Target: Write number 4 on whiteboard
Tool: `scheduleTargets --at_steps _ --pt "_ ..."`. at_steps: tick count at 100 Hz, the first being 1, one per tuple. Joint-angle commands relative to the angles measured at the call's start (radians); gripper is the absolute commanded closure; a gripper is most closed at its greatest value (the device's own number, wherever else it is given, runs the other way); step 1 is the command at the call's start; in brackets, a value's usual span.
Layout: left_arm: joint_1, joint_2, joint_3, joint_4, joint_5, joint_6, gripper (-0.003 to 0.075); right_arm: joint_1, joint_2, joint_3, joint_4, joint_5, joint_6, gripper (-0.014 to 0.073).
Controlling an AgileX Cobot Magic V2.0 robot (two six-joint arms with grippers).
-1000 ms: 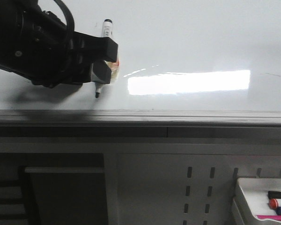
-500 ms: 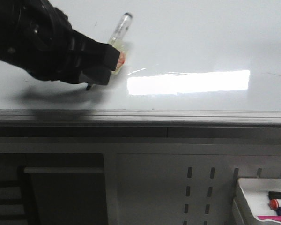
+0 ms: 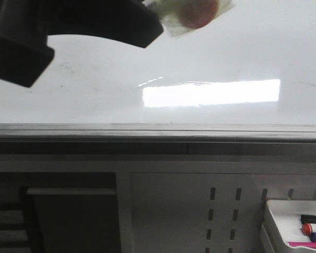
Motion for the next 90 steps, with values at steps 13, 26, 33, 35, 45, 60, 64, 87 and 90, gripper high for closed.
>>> scheduleTargets --at_steps 13,26,33,35,45,60,64,87,90 --pt "-0.056 -0.033 -0.033 0.031 -0.035 -0.002 0.074 0.131 0.103 -0.05 0.026 -0.105 -0.099 0.0176" --pt "-0.085 -0.033 -0.033 0.04 -0.032 -0.002 0.074 0.184 0.143 -0.05 0.026 -0.172 -0.103 0.0176" --pt "-0.1 -0.033 -0.033 0.04 -0.032 -0.002 0.074 0.202 0.163 -0.05 0.026 -0.204 -0.103 0.0176" --pt "-0.106 -0.033 -0.033 0.04 -0.032 -0.002 0.074 0.204 0.168 -0.05 0.026 -0.211 -0.103 0.0176" --pt "-0.125 -0.033 -0.033 0.04 -0.034 -0.002 0.074 0.211 0.198 -0.05 0.026 -0.229 -0.103 0.0176" --pt "-0.142 -0.033 -0.033 0.04 -0.041 -0.002 0.074 0.211 0.239 -0.05 0.026 -0.229 -0.103 0.0176" --pt "-0.142 -0.033 -0.033 0.04 -0.046 -0.002 0.074 0.211 0.247 -0.05 0.026 -0.229 -0.103 0.0176" --pt "-0.142 -0.033 -0.033 0.04 -0.076 -0.002 0.074 0.211 0.29 -0.05 0.058 -0.229 -0.103 0.0178" --pt "-0.142 -0.033 -0.033 0.04 -0.078 -0.002 0.074 0.211 0.292 -0.05 0.06 -0.229 -0.103 0.0178"
